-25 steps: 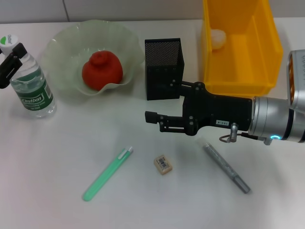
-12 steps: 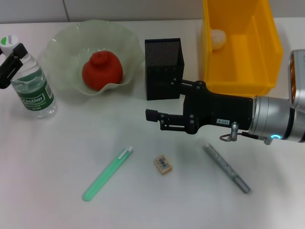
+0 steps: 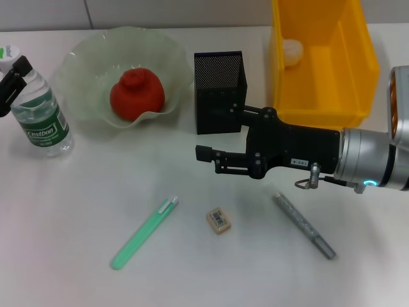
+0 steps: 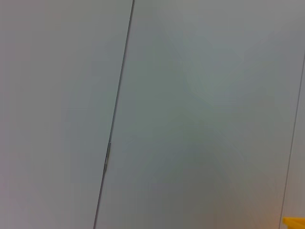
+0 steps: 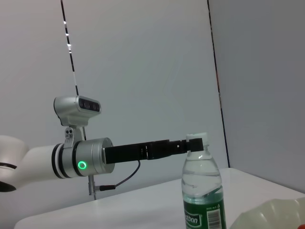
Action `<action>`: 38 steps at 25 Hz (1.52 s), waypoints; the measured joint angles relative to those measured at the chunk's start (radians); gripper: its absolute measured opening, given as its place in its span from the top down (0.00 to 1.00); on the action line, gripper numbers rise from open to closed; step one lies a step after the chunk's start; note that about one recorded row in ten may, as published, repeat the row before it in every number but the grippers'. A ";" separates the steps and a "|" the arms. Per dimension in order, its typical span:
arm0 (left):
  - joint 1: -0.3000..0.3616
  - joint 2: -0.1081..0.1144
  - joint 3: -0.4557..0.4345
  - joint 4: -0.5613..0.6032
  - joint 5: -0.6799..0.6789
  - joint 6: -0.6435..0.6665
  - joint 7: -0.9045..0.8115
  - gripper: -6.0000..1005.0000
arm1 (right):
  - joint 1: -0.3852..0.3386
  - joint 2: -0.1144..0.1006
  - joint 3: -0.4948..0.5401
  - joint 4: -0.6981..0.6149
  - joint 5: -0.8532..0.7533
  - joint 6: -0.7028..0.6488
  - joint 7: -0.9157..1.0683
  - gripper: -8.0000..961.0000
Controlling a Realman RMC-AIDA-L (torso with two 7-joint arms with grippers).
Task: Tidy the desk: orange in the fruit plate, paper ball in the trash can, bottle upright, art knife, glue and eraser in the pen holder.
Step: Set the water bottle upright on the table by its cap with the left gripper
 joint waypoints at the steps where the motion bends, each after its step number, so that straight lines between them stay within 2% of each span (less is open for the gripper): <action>1: 0.000 0.000 0.000 0.000 0.000 0.000 0.000 0.56 | 0.000 0.000 0.000 0.000 0.000 0.000 0.000 0.21; 30: -0.005 -0.002 -0.007 0.000 0.003 -0.014 0.000 0.56 | 0.002 0.000 0.000 -0.001 0.016 0.000 0.003 0.21; 38: -0.005 -0.003 -0.010 -0.001 0.001 -0.011 0.001 0.52 | 0.001 0.000 0.000 0.001 0.016 0.000 0.003 0.21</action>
